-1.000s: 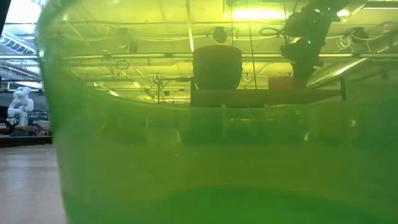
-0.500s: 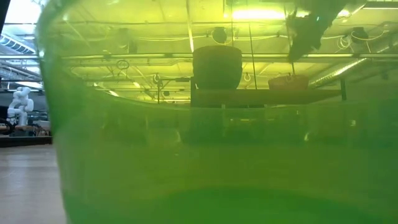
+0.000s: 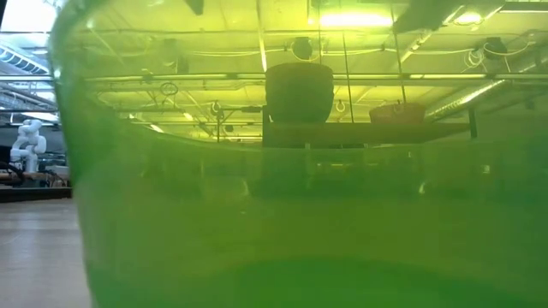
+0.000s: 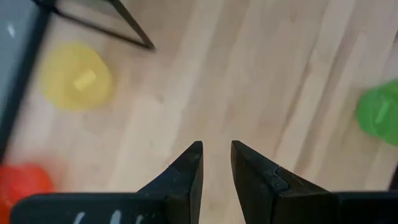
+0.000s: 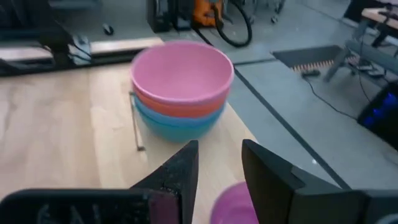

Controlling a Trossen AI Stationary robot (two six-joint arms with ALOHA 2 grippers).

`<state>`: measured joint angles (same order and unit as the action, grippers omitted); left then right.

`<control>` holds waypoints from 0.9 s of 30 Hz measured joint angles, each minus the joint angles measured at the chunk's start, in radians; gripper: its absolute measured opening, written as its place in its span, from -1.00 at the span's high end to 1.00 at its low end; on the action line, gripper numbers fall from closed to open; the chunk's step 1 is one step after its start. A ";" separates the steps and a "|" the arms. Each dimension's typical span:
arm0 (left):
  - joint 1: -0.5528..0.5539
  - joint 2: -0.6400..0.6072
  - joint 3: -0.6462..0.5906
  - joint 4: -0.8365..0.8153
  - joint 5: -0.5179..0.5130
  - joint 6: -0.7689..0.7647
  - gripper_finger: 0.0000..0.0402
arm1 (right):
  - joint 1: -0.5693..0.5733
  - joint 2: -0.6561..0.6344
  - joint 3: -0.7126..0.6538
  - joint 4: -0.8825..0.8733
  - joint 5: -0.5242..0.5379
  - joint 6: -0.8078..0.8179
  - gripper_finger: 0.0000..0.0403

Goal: Place and stack bowls onto a shelf
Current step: Stack the green bowl on top of the purple bowl on the shelf

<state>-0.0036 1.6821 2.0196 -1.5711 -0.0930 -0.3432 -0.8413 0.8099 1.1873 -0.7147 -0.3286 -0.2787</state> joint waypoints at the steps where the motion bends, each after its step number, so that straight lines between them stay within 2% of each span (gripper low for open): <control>1: -0.018 0.000 -0.024 0.000 0.007 -0.033 0.56 | 0.008 -0.008 0.000 0.006 -0.001 0.011 0.42; 7: -0.128 0.000 -0.139 0.017 0.015 -0.194 0.56 | 0.042 -0.046 0.000 0.023 -0.012 0.061 0.42; 13: -0.215 0.000 -0.232 0.169 0.027 -0.372 0.56 | 0.066 -0.062 0.000 0.022 -0.017 0.076 0.42; 16: -0.253 0.000 -0.282 0.289 0.067 -0.459 0.56 | 0.081 -0.069 0.000 0.022 -0.018 0.063 0.42; 27: -0.425 0.000 -0.564 0.843 0.077 -0.806 0.56 | 0.122 -0.091 0.000 0.022 -0.018 -0.007 0.42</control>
<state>-0.4289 1.6821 1.4554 -0.7279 -0.0159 -1.1493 -0.7198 0.7192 1.1877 -0.6926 -0.3470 -0.2853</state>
